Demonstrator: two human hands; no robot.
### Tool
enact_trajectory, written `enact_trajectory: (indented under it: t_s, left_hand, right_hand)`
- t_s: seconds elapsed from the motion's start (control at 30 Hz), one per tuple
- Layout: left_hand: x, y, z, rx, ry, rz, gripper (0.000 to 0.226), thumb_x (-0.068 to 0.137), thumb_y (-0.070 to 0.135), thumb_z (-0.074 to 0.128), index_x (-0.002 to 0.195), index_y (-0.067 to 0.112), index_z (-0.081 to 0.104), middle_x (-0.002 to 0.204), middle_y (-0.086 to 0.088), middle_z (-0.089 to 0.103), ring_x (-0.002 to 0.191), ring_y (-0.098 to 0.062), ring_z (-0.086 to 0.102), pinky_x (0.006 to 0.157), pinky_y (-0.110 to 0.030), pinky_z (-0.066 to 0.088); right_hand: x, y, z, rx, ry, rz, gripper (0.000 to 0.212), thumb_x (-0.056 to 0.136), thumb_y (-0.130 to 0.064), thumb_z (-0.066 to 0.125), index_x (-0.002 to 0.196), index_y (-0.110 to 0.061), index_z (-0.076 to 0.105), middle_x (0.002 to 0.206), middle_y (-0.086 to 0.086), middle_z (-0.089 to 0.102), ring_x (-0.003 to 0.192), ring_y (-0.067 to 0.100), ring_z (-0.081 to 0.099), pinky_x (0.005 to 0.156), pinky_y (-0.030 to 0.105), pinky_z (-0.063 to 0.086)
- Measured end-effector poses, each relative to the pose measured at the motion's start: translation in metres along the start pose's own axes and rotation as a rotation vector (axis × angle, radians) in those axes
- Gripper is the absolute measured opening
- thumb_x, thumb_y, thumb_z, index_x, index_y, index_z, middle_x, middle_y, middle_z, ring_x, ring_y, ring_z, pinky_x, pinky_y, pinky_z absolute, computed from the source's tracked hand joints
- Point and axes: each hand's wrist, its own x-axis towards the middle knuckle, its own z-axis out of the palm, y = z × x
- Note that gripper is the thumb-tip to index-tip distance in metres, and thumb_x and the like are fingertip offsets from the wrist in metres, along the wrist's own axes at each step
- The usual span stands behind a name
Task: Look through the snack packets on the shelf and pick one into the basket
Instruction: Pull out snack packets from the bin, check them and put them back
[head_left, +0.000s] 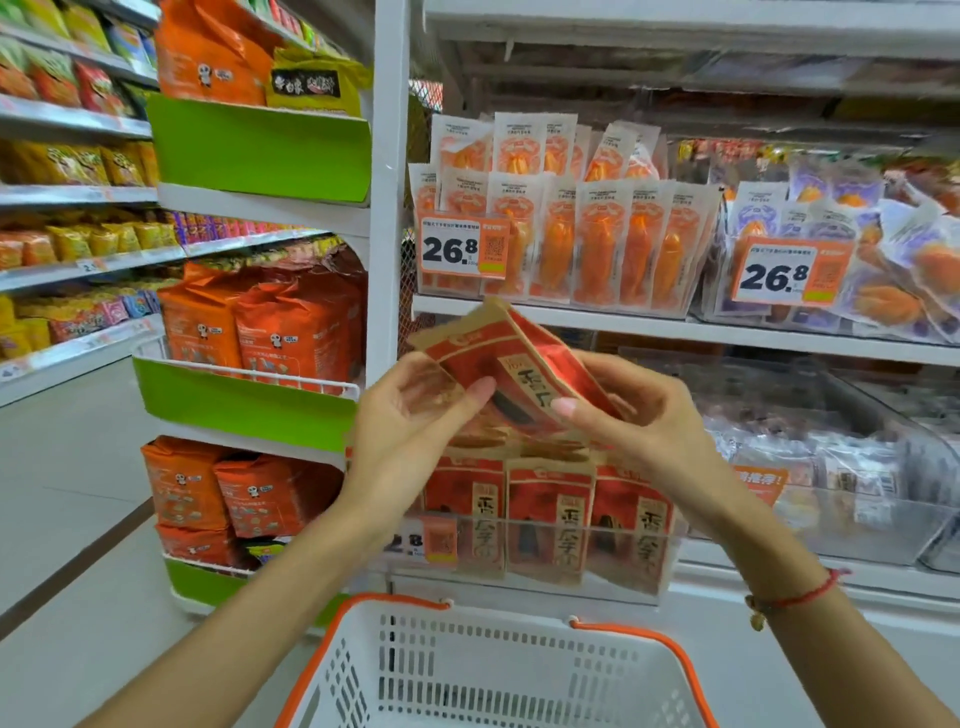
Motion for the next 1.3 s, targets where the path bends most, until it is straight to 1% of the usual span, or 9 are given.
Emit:
enact_trajectory:
  t_s: [0.2, 0.33, 0.47, 0.63, 0.83, 1.03, 1.17, 1.23, 1.3]
  left_hand:
    - [0.053, -0.005, 0.016, 0.115, -0.064, 0.004, 0.023, 0.088, 0.014, 0.069, 0.109, 0.021, 0.067, 0.102, 0.01, 0.072, 0.092, -0.007, 0.071, 0.081, -0.022, 0.057]
    - [0.073, -0.03, 0.018, 0.313, -0.038, 0.021, 0.018, 0.086, 0.026, 0.071, 0.102, 0.033, 0.066, 0.101, 0.013, 0.071, 0.091, -0.005, 0.069, 0.09, -0.031, 0.055]
    - [0.086, -0.042, 0.015, 0.48, -0.056, 0.037, 0.015, 0.083, 0.038, 0.071, 0.097, 0.038, 0.067, 0.095, 0.015, 0.071, 0.084, 0.004, 0.066, 0.09, -0.032, 0.053]
    - [0.092, -0.047, 0.013, 0.702, -0.047, 0.066, 0.023, 0.083, 0.047, 0.068, 0.102, 0.033, 0.07, 0.091, 0.017, 0.071, 0.083, 0.005, 0.063, 0.083, -0.032, 0.053]
    - [0.091, -0.036, 0.017, 0.793, -0.014, 0.169, 0.02, 0.083, 0.051, 0.066, 0.094, 0.036, 0.073, 0.076, 0.014, 0.067, 0.075, -0.001, 0.058, 0.068, -0.029, 0.046]
    - [0.089, -0.035, 0.022, 0.896, -0.118, 0.149, 0.02, 0.088, 0.05, 0.061, 0.099, 0.039, 0.073, 0.079, 0.014, 0.068, 0.077, 0.001, 0.058, 0.064, -0.026, 0.04]
    - [0.085, -0.044, 0.032, 1.004, -0.185, 0.074, 0.027, 0.092, 0.048, 0.057, 0.112, 0.036, 0.07, 0.102, 0.016, 0.071, 0.1, -0.009, 0.063, 0.085, -0.034, 0.048]
    - [0.084, -0.046, 0.035, 1.043, -0.185, 0.061, 0.034, 0.094, 0.046, 0.054, 0.123, 0.032, 0.066, 0.121, 0.012, 0.067, 0.117, -0.013, 0.059, 0.096, -0.037, 0.044]
    - [0.083, -0.047, 0.037, 1.041, -0.213, 0.075, 0.035, 0.097, 0.044, 0.051, 0.126, 0.032, 0.063, 0.125, 0.01, 0.065, 0.121, -0.014, 0.057, 0.1, -0.038, 0.043]
  right_hand:
    - [0.046, 0.007, -0.027, -0.177, 0.006, 0.05, 0.031, 0.085, -0.019, 0.072, 0.116, -0.02, 0.069, 0.104, -0.007, 0.074, 0.095, 0.01, 0.071, 0.082, 0.029, 0.059]
    - [0.065, 0.026, -0.041, -0.3, -0.033, 0.125, 0.032, 0.083, -0.024, 0.074, 0.115, -0.022, 0.07, 0.101, -0.007, 0.075, 0.092, 0.009, 0.071, 0.082, 0.035, 0.059]
    - [0.071, 0.047, -0.045, -0.302, -0.06, 0.185, 0.028, 0.085, -0.025, 0.072, 0.113, -0.023, 0.069, 0.098, -0.008, 0.075, 0.088, 0.008, 0.072, 0.075, 0.03, 0.059]
    - [0.076, 0.073, -0.038, -0.401, -0.074, 0.203, 0.027, 0.085, -0.029, 0.072, 0.11, -0.024, 0.066, 0.1, -0.013, 0.074, 0.093, -0.001, 0.068, 0.087, 0.03, 0.057]
    - [0.076, 0.073, -0.037, -0.406, 0.142, -0.011, 0.038, 0.084, -0.029, 0.073, 0.119, -0.036, 0.061, 0.1, -0.012, 0.07, 0.093, 0.004, 0.065, 0.08, 0.017, 0.051]
    - [0.071, 0.075, -0.047, -0.485, 0.118, 0.095, 0.032, 0.077, -0.041, 0.076, 0.105, -0.032, 0.063, 0.09, -0.011, 0.073, 0.084, 0.002, 0.069, 0.081, 0.036, 0.058]
    - [0.067, 0.086, -0.051, -0.657, 0.029, 0.183, 0.034, 0.076, -0.043, 0.076, 0.105, -0.031, 0.061, 0.093, -0.014, 0.072, 0.086, -0.001, 0.067, 0.081, 0.037, 0.058]
    - [0.066, 0.084, -0.047, -0.628, 0.08, 0.112, 0.036, 0.078, -0.043, 0.073, 0.11, -0.033, 0.061, 0.098, -0.018, 0.069, 0.091, -0.002, 0.064, 0.084, 0.032, 0.055]
    - [0.068, 0.078, -0.043, -0.561, 0.192, -0.015, 0.028, 0.082, -0.039, 0.072, 0.109, -0.033, 0.063, 0.096, -0.018, 0.068, 0.09, 0.0, 0.063, 0.081, 0.028, 0.053]
